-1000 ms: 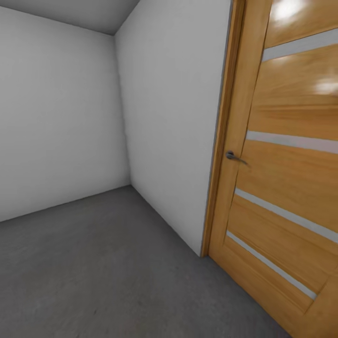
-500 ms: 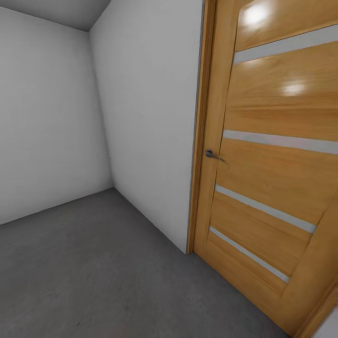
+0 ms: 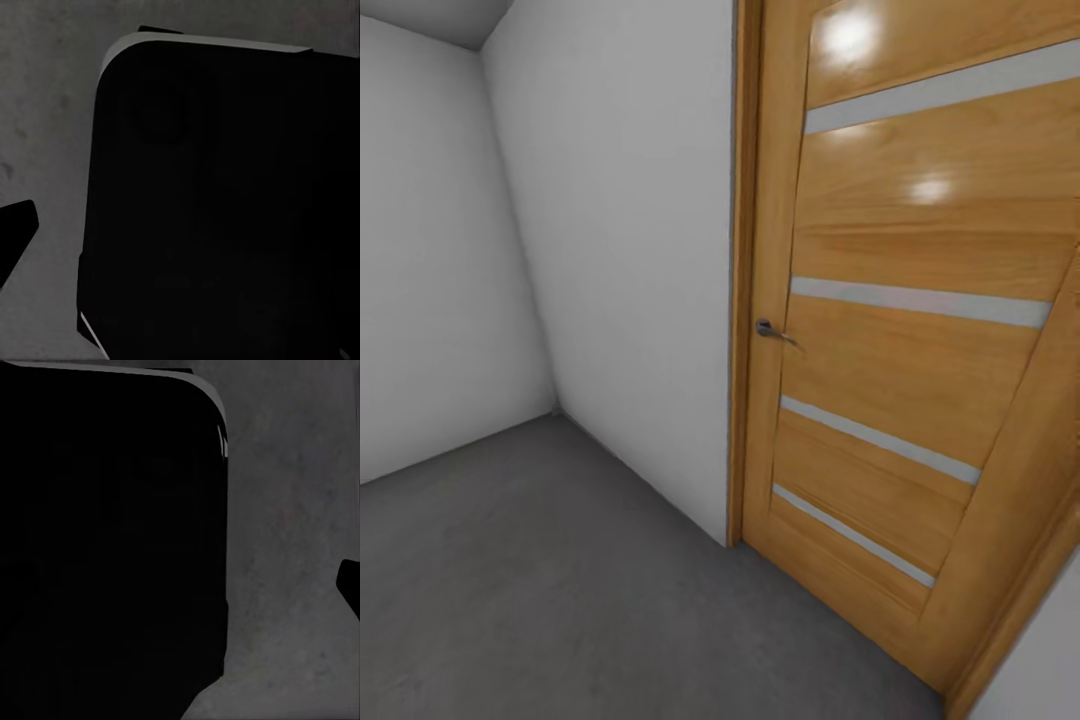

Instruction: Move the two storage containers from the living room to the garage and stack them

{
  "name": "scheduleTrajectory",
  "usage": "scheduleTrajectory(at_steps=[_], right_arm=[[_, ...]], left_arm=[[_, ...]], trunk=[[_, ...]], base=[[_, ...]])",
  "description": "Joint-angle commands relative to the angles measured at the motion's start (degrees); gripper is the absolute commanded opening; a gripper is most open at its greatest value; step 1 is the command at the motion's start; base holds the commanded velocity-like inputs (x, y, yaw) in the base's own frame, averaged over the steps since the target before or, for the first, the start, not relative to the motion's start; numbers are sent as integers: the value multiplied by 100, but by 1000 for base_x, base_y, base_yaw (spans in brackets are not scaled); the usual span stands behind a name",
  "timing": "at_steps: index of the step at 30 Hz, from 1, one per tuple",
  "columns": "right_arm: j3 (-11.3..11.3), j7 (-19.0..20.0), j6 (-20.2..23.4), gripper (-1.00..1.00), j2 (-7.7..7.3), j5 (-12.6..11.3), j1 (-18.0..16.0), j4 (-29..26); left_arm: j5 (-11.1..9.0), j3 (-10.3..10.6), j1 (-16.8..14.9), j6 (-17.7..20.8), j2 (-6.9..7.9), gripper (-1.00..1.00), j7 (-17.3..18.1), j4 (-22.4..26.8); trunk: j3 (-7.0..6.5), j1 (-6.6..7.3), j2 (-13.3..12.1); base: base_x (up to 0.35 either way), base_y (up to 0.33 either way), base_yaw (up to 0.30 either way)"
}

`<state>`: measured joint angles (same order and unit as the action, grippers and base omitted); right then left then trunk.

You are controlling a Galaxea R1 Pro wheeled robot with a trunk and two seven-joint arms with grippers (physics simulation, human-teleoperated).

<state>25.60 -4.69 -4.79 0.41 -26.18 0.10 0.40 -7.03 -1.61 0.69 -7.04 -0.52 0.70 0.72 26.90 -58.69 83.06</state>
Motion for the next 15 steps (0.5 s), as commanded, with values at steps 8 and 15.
scheduleTrajectory(at_steps=[8,15], right_arm=[[49,-14,-22,100,3,-47,-1,4],[48,-14,-22,100,3,-37,-1,4]], left_arm=[[-37,-11,3,-16,-1,100,9,7],[-36,-14,5,-17,-1,100,6,7]], trunk=[[3,-3,1],[3,-3,1]], base=[[316,0,-241],[320,0,-238]])
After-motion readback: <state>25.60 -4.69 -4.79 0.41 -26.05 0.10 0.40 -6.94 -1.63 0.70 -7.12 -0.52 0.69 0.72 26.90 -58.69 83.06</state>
